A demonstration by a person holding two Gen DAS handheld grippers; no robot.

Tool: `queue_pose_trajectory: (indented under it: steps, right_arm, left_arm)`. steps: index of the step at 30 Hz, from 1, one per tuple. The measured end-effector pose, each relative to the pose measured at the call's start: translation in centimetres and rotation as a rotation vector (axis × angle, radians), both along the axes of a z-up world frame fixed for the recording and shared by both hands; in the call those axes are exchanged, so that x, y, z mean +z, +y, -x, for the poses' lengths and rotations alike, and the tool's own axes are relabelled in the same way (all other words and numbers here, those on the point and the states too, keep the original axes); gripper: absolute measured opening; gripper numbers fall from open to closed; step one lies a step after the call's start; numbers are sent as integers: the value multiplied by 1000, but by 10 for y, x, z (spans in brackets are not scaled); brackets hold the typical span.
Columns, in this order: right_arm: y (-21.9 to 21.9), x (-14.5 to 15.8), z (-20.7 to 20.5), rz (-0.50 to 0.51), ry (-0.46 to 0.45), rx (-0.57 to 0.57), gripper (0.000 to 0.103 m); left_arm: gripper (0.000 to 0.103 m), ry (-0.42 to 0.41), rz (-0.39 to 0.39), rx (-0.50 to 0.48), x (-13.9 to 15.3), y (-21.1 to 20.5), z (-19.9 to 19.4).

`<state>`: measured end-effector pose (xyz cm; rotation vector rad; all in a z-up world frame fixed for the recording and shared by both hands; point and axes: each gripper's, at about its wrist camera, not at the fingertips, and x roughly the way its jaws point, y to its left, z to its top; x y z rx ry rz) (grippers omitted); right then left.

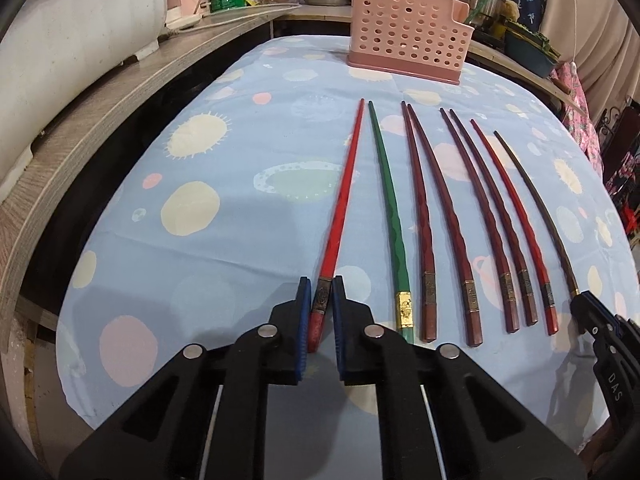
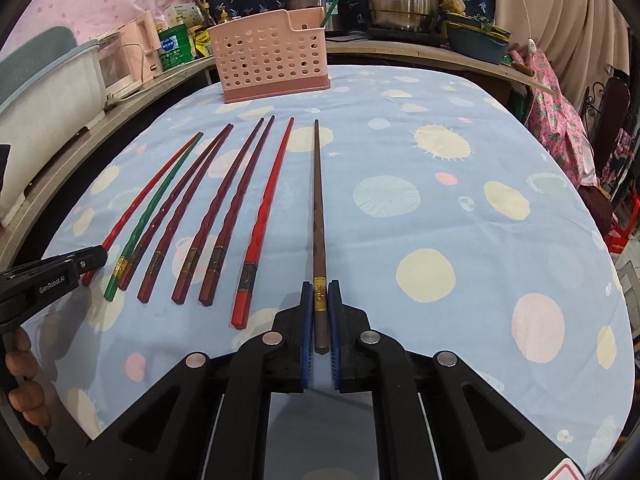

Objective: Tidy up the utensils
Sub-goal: 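Close the right tool on a brown chopstick while the left tool grasps a red chopstick, then lift both held chopsticks and carry them above the pink basket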

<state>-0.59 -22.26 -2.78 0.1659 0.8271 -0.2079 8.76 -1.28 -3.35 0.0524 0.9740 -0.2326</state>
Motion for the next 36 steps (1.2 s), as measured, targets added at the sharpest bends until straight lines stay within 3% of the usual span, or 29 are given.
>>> queue_pose_trajectory:
  steps: [4,11,23,36]
  right_arm:
    - [-3,12,7,-2,-28,-3,7]
    - [-13,50,17,-29,-114,-12,7]
    - [-29,135,4,-41,-294,12,7]
    - [-62,200,-50,-83,-417,12,7]
  left_arm:
    - [7,24,41,13,4,8,0]
    - [7,-11,59,22,31,18,7]
    - [7,-165,98,44,113,33,-3]
    - [7,-274,152,30,196,10,-63]
